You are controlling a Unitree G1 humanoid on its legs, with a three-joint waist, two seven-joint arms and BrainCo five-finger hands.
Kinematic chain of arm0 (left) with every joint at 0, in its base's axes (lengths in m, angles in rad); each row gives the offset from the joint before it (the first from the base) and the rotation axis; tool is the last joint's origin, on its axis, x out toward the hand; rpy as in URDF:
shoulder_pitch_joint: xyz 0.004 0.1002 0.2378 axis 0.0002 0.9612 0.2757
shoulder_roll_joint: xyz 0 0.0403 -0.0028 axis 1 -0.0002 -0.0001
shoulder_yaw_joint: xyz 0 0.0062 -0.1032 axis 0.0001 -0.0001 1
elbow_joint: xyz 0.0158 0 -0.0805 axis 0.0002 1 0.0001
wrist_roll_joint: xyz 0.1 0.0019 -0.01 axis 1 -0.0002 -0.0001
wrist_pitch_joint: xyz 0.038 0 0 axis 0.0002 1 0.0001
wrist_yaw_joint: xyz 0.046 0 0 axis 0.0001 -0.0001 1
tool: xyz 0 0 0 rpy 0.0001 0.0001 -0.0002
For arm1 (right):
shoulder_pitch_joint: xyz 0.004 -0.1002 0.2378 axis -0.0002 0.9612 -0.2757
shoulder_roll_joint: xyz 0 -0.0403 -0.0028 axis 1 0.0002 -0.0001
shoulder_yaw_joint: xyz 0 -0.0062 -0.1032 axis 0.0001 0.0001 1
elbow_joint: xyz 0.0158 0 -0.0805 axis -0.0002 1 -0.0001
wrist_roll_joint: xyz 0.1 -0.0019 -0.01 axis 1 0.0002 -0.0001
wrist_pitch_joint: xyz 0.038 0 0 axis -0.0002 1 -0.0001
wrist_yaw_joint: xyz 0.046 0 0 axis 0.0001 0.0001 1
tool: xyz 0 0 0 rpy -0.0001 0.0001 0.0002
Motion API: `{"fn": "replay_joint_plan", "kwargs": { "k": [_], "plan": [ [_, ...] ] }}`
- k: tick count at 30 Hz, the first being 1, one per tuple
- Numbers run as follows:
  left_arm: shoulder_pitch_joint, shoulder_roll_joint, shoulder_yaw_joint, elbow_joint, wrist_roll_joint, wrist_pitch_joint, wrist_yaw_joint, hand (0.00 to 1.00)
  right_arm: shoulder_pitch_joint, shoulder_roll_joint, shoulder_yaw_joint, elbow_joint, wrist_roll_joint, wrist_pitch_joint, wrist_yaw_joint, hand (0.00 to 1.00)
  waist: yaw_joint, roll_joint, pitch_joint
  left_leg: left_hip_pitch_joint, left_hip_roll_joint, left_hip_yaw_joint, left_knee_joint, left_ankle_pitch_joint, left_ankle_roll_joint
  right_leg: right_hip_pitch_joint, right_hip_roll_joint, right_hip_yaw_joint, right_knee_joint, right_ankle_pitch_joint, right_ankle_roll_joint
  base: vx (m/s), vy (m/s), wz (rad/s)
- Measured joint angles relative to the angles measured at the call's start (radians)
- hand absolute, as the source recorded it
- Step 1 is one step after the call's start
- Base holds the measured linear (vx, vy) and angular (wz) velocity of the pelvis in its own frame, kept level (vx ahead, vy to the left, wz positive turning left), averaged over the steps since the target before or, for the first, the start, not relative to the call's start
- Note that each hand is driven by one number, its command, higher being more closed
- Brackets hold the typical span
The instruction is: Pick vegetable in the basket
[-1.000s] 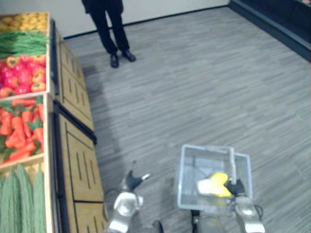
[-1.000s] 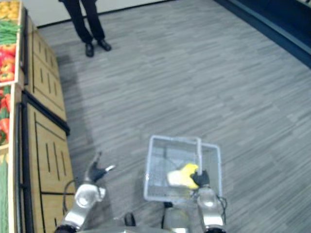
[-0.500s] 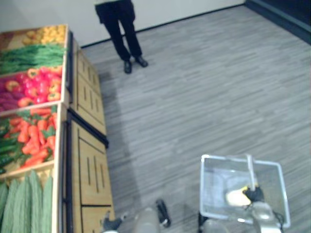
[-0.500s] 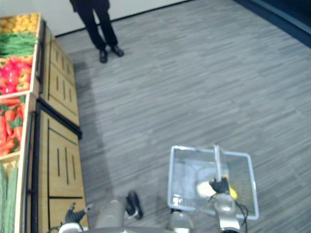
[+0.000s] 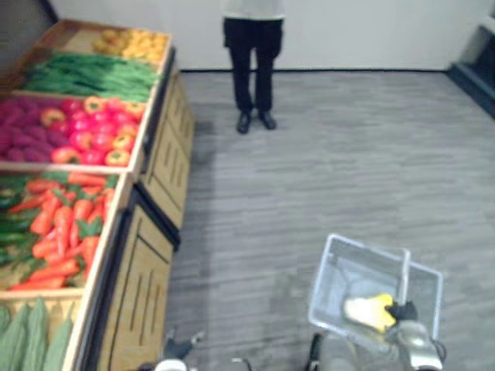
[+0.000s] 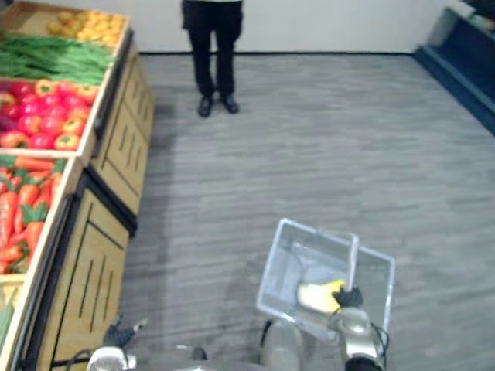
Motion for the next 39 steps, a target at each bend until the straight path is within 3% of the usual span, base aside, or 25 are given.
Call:
{"fn": "replay_joint_plan", "kwargs": {
  "k": [1, 2, 3, 4, 7, 9, 10, 11, 14, 16, 18, 20, 21, 22, 24, 25, 26, 28, 29, 30, 31, 33, 35, 37, 39],
  "plan": [
    [-0.010, -0.003, -0.004, 0.004, 0.000, 0.000, -0.001, 0.00, 0.000, 0.003, -0.002, 0.009, 0.002, -0.001, 0.001, 1.00, -0.002, -0.004, -0.001, 0.002, 0.010, -0.037, -0.001, -0.001, -0.009, 0.004, 0.015, 0.072, -0.205, 0.048, 0.019, 0.45, -0.377, 1.37],
    [-0.015, -0.004, -0.004, 0.008, 0.001, -0.001, -0.001, 0.00, 0.000, 0.003, -0.003, 0.018, 0.002, -0.001, 0.001, 1.00, -0.004, -0.013, -0.005, 0.002, 0.010, -0.061, -0.003, -0.007, -0.026, 0.009, 0.013, 0.116, -0.303, 0.080, 0.021, 0.43, -0.410, 1.50],
    [-0.022, 0.000, -0.003, 0.021, 0.008, -0.005, -0.004, 0.00, -0.001, 0.004, -0.014, 0.034, 0.003, -0.001, 0.002, 1.00, -0.011, -0.041, -0.010, 0.005, 0.009, -0.115, -0.007, -0.039, -0.079, 0.031, -0.001, 0.197, -0.458, 0.142, 0.052, 0.44, -0.476, 1.65],
    [-0.037, -0.013, -0.004, 0.055, 0.012, -0.008, -0.009, 0.00, -0.012, 0.003, -0.049, 0.056, 0.003, 0.002, 0.005, 1.00, -0.019, -0.021, 0.006, 0.014, 0.037, -0.159, -0.014, -0.073, -0.133, 0.055, 0.018, 0.189, -0.434, 0.263, 0.093, 0.44, -0.472, 1.55],
    [-0.008, -0.038, 0.004, 0.078, 0.020, -0.010, -0.025, 0.00, -0.024, -0.005, -0.095, 0.064, 0.005, 0.006, 0.002, 1.00, -0.015, 0.016, 0.009, 0.013, 0.058, -0.156, 0.017, -0.060, -0.135, 0.023, 0.039, 0.153, -0.252, 0.126, 0.048, 0.34, -0.349, 0.87],
    [0.032, -0.039, 0.057, 0.081, 0.022, -0.010, -0.025, 0.00, -0.014, -0.007, -0.120, 0.078, 0.012, 0.011, 0.002, 1.00, -0.005, 0.042, -0.002, 0.018, 0.106, -0.188, 0.073, -0.058, -0.147, 0.050, 0.052, 0.083, -0.162, 0.031, 0.013, 0.31, -0.299, 0.73],
    [0.038, -0.040, 0.068, 0.081, 0.022, -0.010, -0.025, 0.00, -0.007, -0.006, -0.119, 0.082, 0.012, 0.011, 0.002, 1.00, 0.001, 0.047, -0.004, 0.000, 0.117, -0.198, 0.113, -0.058, -0.148, 0.066, 0.056, 0.064, -0.165, 0.021, 0.008, 0.28, -0.275, 0.73],
    [0.045, -0.047, 0.096, 0.080, 0.021, -0.010, -0.024, 0.00, 0.006, 0.001, -0.120, 0.083, 0.012, 0.012, 0.001, 1.00, 0.005, 0.047, -0.002, -0.070, 0.139, -0.214, 0.250, -0.056, -0.150, 0.106, 0.062, 0.021, -0.184, 0.003, -0.005, 0.27, -0.255, 0.77],
    [0.063, -0.073, 0.121, 0.079, 0.006, -0.007, -0.025, 0.00, 0.038, 0.008, -0.116, 0.085, 0.014, 0.021, -0.001, 1.00, 0.008, 0.043, 0.006, -0.219, 0.203, -0.170, 0.578, 0.019, -0.187, 0.238, 0.068, -0.072, -0.251, -0.010, -0.031, 0.28, -0.188, 0.81],
    [0.079, -0.089, 0.122, 0.080, -0.009, -0.002, -0.024, 0.00, 0.049, 0.016, -0.118, 0.104, 0.014, 0.024, -0.005, 1.00, 0.025, 0.032, 0.009, -0.258, 0.232, -0.004, 0.666, -0.031, -0.173, 0.346, 0.047, -0.114, -0.326, -0.009, -0.028, 0.34, -0.079, 0.55],
    [0.063, -0.097, 0.123, 0.079, -0.011, 0.001, -0.024, 0.00, 0.047, 0.013, -0.128, 0.126, 0.014, 0.025, -0.004, 1.00, 0.030, 0.027, 0.012, -0.306, 0.194, 0.188, 0.571, -0.062, -0.163, 0.403, 0.002, -0.171, -0.376, 0.001, -0.011, 0.27, 0.036, 0.68],
    [0.044, -0.103, 0.122, 0.076, -0.009, 0.000, -0.024, 0.00, 0.034, 0.000, -0.161, 0.155, 0.014, 0.027, -0.004, 1.00, 0.028, 0.046, 0.006, -0.338, 0.135, 0.363, 0.374, 0.028, -0.118, 0.426, -0.015, -0.225, -0.398, 0.006, 0.005, 0.24, 0.137, 0.83],
    [0.031, -0.097, 0.122, 0.078, -0.008, -0.001, -0.025, 0.00, 0.033, 0.009, -0.185, 0.164, 0.025, 0.030, -0.003, 1.00, 0.025, 0.050, 0.002, -0.325, 0.121, 0.513, 0.302, 0.045, -0.017, 0.440, -0.024, -0.263, -0.405, -0.003, 0.029, 0.26, 0.165, 1.09],
    [0.018, -0.093, 0.121, 0.077, -0.007, -0.001, -0.027, 0.00, 0.030, 0.016, -0.202, 0.180, 0.036, 0.032, -0.003, 1.00, 0.017, 0.041, -0.001, -0.316, 0.090, 0.565, 0.267, 0.050, -0.007, 0.452, -0.042, -0.291, -0.415, -0.002, 0.032, 0.26, 0.185, 1.24],
    [0.018, -0.087, 0.124, 0.066, -0.002, -0.007, -0.036, 0.00, 0.017, 0.027, -0.218, 0.198, 0.044, 0.036, -0.003, 1.00, 0.013, 0.014, 0.008, -0.314, 0.059, 0.650, 0.255, 0.043, 0.075, 0.488, -0.061, -0.341, -0.447, 0.009, 0.050, 0.29, 0.191, 1.04],
    [0.023, -0.082, 0.124, 0.079, 0.000, 0.002, -0.043, 0.00, 0.016, 0.027, -0.228, 0.201, 0.043, 0.036, 0.000, 1.00, 0.015, 0.007, 0.007, -0.294, 0.035, 0.641, 0.245, 0.017, 0.107, 0.522, -0.066, -0.358, -0.445, 0.018, 0.063, 0.27, 0.140, 0.85],
    [0.026, -0.083, 0.125, 0.081, 0.000, 0.007, -0.044, 0.00, 0.017, 0.027, -0.229, 0.207, 0.042, 0.035, 0.004, 1.00, 0.016, 0.002, 0.006, -0.280, 0.019, 0.627, 0.228, 0.010, 0.103, 0.532, -0.075, -0.367, -0.424, 0.020, 0.066, 0.27, 0.116, 0.73],
    [0.041, -0.083, 0.118, 0.080, 0.000, 0.014, -0.048, 0.00, 0.013, 0.019, -0.240, 0.222, 0.038, 0.017, 0.009, 1.00, 0.021, -0.001, 0.005, -0.187, -0.026, 0.576, 0.127, -0.017, 0.073, 0.482, -0.147, -0.365, -0.121, 0.052, 0.102, 0.24, 0.134, 0.69],
    [0.042, -0.080, 0.114, 0.080, 0.000, 0.015, -0.049, 0.00, 0.013, 0.016, -0.242, 0.222, 0.038, 0.011, 0.009, 1.00, 0.020, -0.006, 0.003, -0.168, -0.036, 0.558, 0.109, -0.020, 0.068, 0.454, -0.173, -0.353, -0.021, 0.086, 0.112, 0.23, 0.095, 0.80],
    [0.042, -0.066, 0.100, 0.079, 0.000, 0.015, -0.051, 0.00, 0.013, 0.008, -0.242, 0.223, 0.036, 0.008, 0.009, 1.00, 0.017, -0.013, -0.001, -0.141, -0.042, 0.511, 0.089, -0.021, 0.061, 0.379, -0.209, -0.296, 0.175, 0.186, 0.109, 0.19, 0.016, 0.74],
    [0.040, -0.059, 0.096, 0.078, 0.000, 0.016, -0.052, 0.00, 0.013, 0.008, -0.242, 0.223, 0.035, 0.007, 0.009, 1.00, 0.017, -0.018, -0.002, -0.130, -0.043, 0.488, 0.082, -0.022, 0.060, 0.333, -0.215, -0.261, 0.267, 0.185, 0.109, 0.26, -0.020, 1.05],
    [0.039, -0.039, 0.087, 0.077, -0.001, 0.021, -0.052, 0.00, 0.014, 0.016, -0.241, 0.222, 0.040, 0.007, 0.006, 1.00, 0.002, -0.023, -0.005, -0.092, -0.038, 0.390, 0.054, -0.011, 0.046, 0.194, -0.206, -0.196, 0.457, 0.118, 0.073, 0.26, -0.054, 1.23],
    [0.037, -0.039, 0.086, 0.073, -0.001, 0.026, -0.051, 0.00, 0.031, 0.021, -0.242, 0.222, 0.043, 0.006, 0.004, 1.00, -0.005, -0.024, -0.008, -0.075, -0.033, 0.309, 0.042, -0.002, 0.033, 0.146, -0.191, -0.189, 0.406, 0.064, 0.054, 0.26, -0.115, 1.31],
    [0.025, -0.040, 0.083, 0.063, -0.001, 0.026, -0.044, 0.00, 0.039, 0.025, -0.241, 0.224, 0.047, 0.003, 0.002, 1.00, -0.011, -0.024, -0.008, -0.065, -0.032, 0.218, 0.032, 0.010, 0.014, 0.117, -0.159, -0.143, 0.237, 0.043, 0.053, 0.24, -0.189, 1.40],
    [-0.004, -0.033, 0.079, 0.059, -0.001, 0.026, -0.036, 0.00, 0.039, 0.037, -0.233, 0.231, 0.050, 0.001, 0.002, 1.00, -0.020, -0.024, -0.009, -0.071, -0.029, 0.116, 0.010, 0.028, -0.015, 0.117, -0.067, 0.040, -0.068, 0.043, 0.056, 0.18, -0.281, 1.47]
  ]
}}
